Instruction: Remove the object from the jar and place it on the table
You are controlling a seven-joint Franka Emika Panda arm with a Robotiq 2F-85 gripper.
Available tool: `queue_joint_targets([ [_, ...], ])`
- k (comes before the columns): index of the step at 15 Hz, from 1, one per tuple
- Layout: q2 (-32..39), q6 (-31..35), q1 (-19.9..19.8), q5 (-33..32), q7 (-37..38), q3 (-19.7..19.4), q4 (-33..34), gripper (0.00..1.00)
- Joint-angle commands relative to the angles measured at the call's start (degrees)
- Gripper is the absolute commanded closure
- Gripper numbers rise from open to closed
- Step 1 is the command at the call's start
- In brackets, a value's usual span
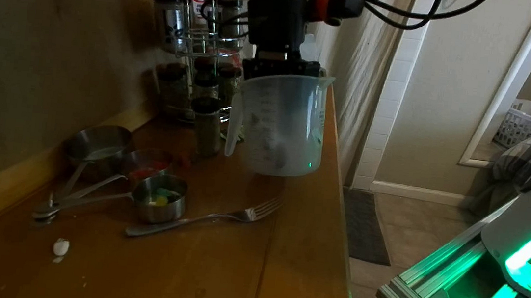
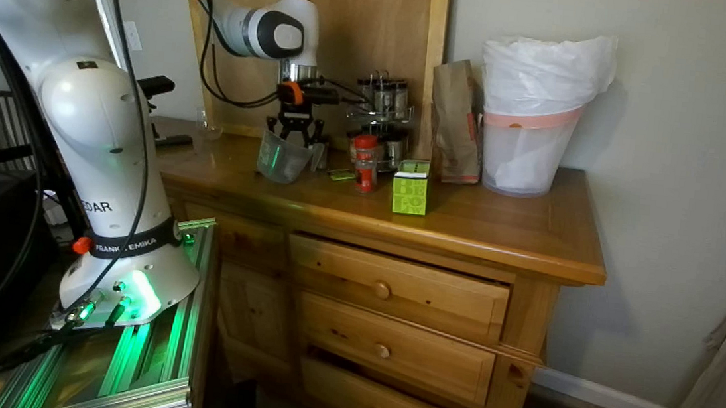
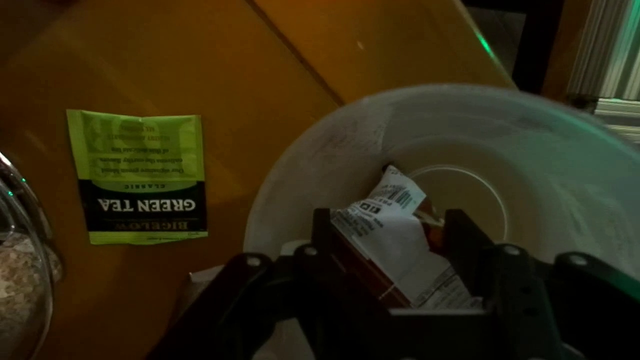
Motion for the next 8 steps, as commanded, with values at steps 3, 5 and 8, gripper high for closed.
queue_joint_targets([
  [3, -2.0, 6.2, -3.2, -17.1, 15.7, 2.3, -3.3, 0.74],
  [5, -2.7, 5.5, -3.9, -25.7, 24.0, 3.2, -3.4, 0.85],
  [8, -4.4, 1.4, -4.3, -36.4, 35.9, 4.5, -3.3, 0.80],
])
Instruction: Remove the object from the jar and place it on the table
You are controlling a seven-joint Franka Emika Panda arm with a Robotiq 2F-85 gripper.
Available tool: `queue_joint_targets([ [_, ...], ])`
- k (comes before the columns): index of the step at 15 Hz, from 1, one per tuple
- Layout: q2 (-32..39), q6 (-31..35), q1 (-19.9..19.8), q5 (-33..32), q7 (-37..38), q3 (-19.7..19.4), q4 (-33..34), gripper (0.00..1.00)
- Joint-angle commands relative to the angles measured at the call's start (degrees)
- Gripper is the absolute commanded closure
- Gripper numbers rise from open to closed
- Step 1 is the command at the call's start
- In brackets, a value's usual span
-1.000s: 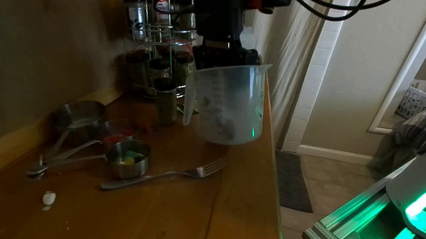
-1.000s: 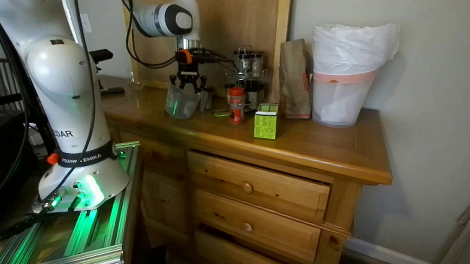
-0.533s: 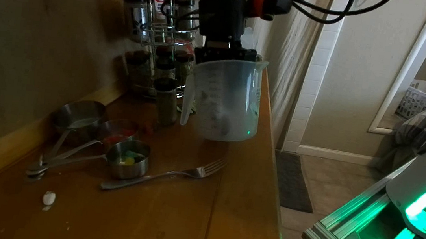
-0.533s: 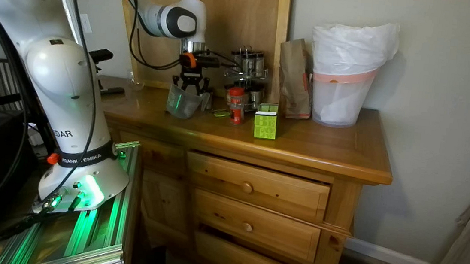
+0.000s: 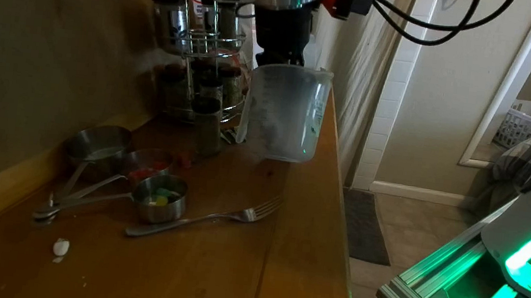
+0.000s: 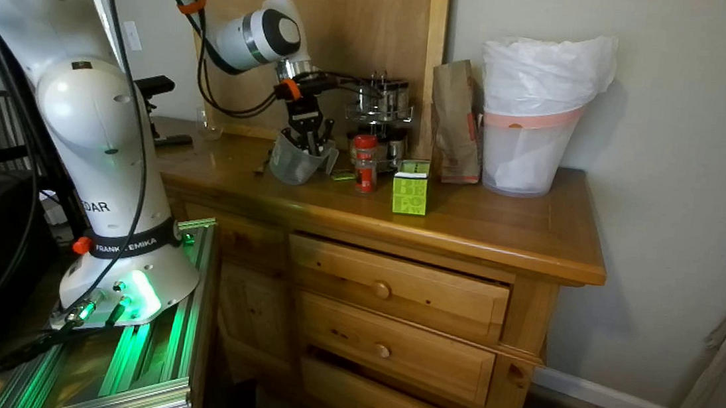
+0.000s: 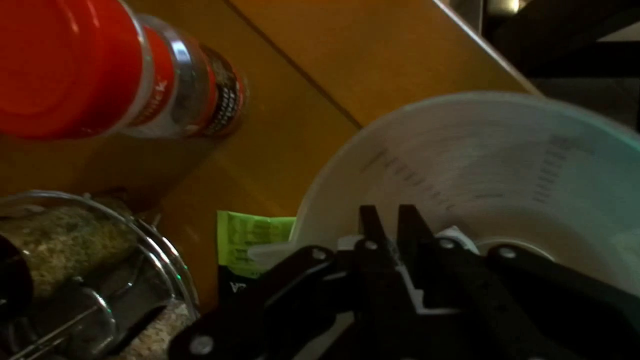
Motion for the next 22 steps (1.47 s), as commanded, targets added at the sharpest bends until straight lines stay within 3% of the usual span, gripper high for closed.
queue_joint_targets([
  [1, -3.3, -3.8, -1.3, -11.5, 13.7, 2.4, -0.9, 0.79],
  [3, -4.0, -6.3, -1.0, -14.9, 21.8, 3.7, -0.4, 0.81],
  [5, -5.0, -6.1, 0.4, -10.4, 23.0, 3.5, -0.3, 0.83],
  [7, -6.2, -5.0, 1.9, -4.5, 20.8, 2.8, -0.5, 0.89],
  [11, -7.7, -2.7, 5.2, 10.5, 14.4, 0.5, -1.1, 0.88],
  [16, -9.2, -3.1, 9.7, 27.4, 3.9, -2.2, -1.1, 0.75],
  [17, -9.8, -3.8, 10.1, 28.7, 2.2, -2.4, -1.1, 0.53],
  [18, -10.4, -4.2, 10.2, 29.6, 0.9, -2.7, -1.1, 0.50],
  [19, -7.7, -3.6, 8.8, 26.2, 4.5, -1.3, 0.2, 0.73],
  [21, -8.4, -3.7, 9.4, 27.4, 3.0, -1.8, 0.1, 0.61],
  [22, -8.6, -3.7, 9.4, 27.5, 2.8, -1.9, 0.1, 0.28],
])
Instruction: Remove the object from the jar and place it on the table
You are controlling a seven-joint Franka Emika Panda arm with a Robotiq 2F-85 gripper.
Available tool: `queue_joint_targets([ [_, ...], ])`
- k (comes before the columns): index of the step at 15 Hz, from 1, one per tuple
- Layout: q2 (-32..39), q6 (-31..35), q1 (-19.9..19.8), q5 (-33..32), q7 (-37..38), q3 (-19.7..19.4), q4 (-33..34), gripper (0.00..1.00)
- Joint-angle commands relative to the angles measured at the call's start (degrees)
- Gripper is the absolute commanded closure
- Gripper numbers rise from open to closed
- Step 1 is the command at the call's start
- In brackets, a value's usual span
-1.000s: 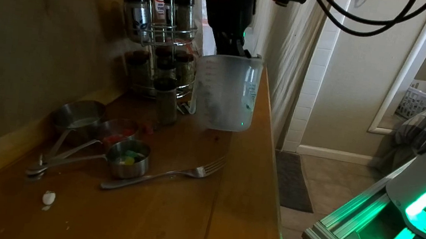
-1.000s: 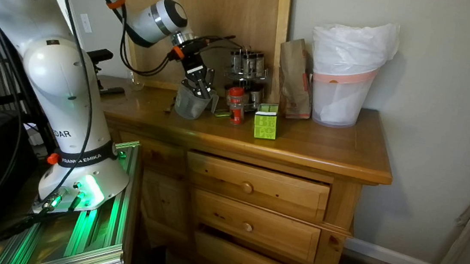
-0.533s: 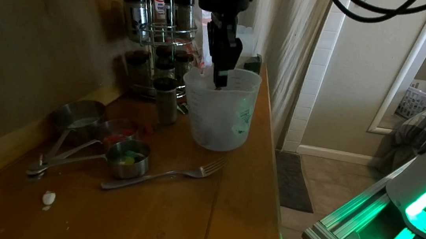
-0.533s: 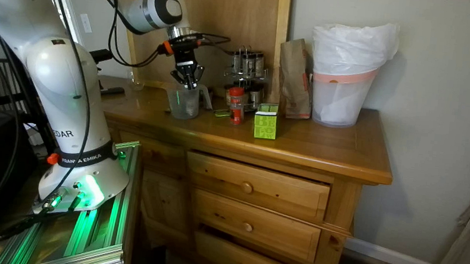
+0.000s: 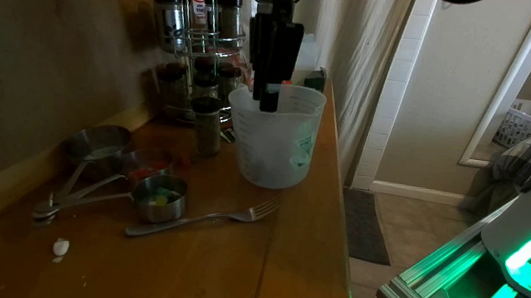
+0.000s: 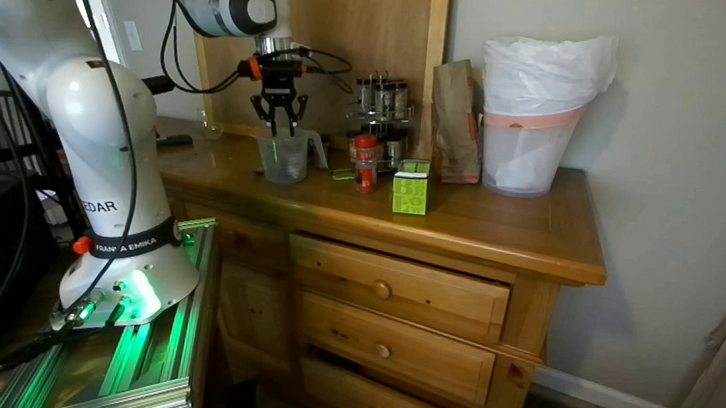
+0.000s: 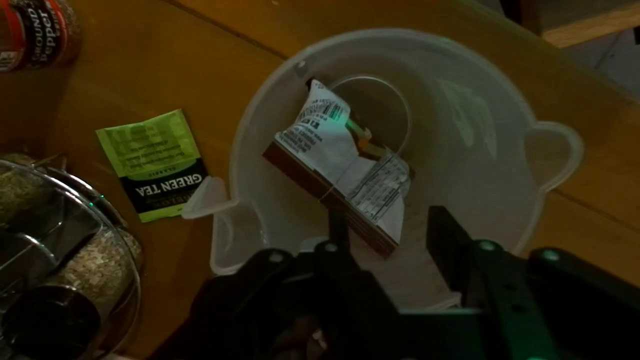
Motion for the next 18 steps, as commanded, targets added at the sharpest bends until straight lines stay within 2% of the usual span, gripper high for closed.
queue_joint_targets([
  [1, 0.5, -0.4, -0.9, -2.1, 2.8, 0.9, 0.1, 0.26],
  [3, 1.8, -0.6, -1.6, -4.8, 6.9, 2.6, 0.0, 0.19],
  [5, 3.9, -3.0, -1.0, -6.6, 4.0, 3.0, 0.4, 0.05],
  [7, 5.2, -3.8, -0.9, -9.5, 2.1, 4.0, 0.4, 0.00],
  [13, 8.2, -2.3, -1.7, -21.7, 2.5, 6.9, 0.5, 0.00],
  [14, 8.5, -0.7, -1.8, -22.7, 2.4, 6.9, 0.1, 0.03],
  [15, 8.9, 0.7, -1.8, -23.0, 2.0, 6.6, -0.1, 0.17],
  [17, 9.2, 3.0, -2.0, -21.4, 2.6, 6.0, -0.3, 0.06],
  [18, 8.6, 3.3, -1.9, -20.5, 2.7, 5.8, -0.2, 0.06],
])
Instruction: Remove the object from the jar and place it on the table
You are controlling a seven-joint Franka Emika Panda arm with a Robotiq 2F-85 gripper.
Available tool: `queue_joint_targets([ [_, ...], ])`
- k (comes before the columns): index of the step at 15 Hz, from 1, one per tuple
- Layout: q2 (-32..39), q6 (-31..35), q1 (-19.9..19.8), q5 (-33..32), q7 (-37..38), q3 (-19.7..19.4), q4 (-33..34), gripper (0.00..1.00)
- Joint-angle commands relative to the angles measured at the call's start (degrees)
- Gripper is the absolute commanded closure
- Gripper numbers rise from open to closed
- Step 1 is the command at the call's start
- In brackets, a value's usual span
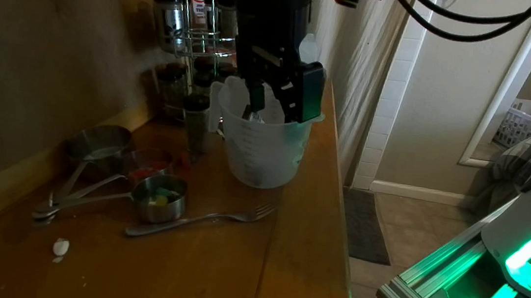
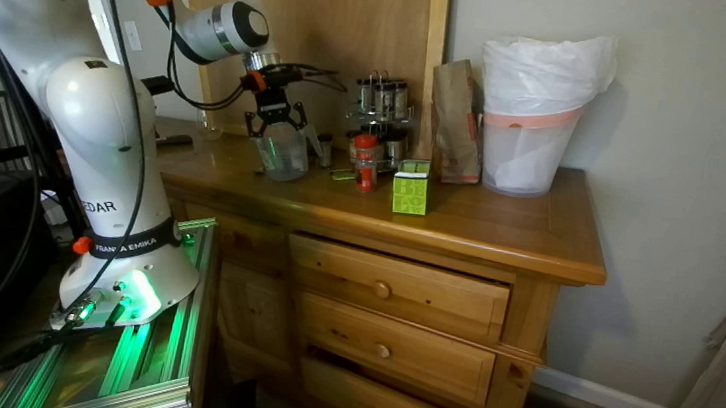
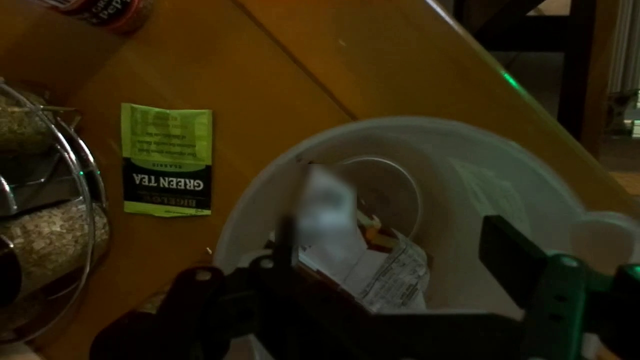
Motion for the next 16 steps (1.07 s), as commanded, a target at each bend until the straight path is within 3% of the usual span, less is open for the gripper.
queue_joint_targets([
  [1, 1.6, 4.1, -0.8, 1.7, 0.2, -0.7, -0.9, 0.06],
  [2, 0.9, 3.6, -0.7, 3.5, 0.3, -1.0, -0.7, 0.32],
  [4, -0.6, 3.9, -0.3, 6.9, -0.4, -1.7, -0.8, 0.34],
  [7, -1.0, 3.0, 0.8, 8.9, -5.6, -1.8, -0.3, 0.57],
  [9, -0.6, 1.8, 1.8, 9.7, -11.5, -1.8, 0.0, 0.62],
  [11, -0.8, 0.1, 2.4, 9.8, -15.1, -1.5, 0.3, 0.77],
  [16, -3.5, -5.5, 2.1, 6.7, -14.3, -0.4, 1.5, 0.78],
])
